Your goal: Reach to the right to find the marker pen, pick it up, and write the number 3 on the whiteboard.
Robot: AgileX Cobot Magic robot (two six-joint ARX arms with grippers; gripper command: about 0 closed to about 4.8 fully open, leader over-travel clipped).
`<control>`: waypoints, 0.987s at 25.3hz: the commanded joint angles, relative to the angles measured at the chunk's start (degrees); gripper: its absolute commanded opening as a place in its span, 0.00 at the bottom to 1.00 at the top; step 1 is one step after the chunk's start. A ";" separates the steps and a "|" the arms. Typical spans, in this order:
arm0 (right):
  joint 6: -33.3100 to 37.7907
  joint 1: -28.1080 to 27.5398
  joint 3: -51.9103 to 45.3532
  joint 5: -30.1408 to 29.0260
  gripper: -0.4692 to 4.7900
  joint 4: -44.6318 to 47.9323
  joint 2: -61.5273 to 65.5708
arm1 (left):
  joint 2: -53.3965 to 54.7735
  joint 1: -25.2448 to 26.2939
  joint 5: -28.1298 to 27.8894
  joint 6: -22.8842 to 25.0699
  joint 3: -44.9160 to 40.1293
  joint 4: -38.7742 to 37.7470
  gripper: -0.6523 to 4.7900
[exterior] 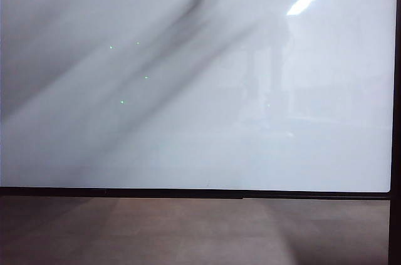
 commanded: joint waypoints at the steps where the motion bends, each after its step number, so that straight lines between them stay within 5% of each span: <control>1: 0.00 0.00 0.17 1.77 0.18 1.31 -0.22 | -0.17 0.02 0.28 0.20 0.24 0.37 0.11; 25: 0.02 0.04 0.13 9.14 0.18 -3.58 -2.08 | -0.20 0.02 0.28 0.20 0.24 -0.11 0.11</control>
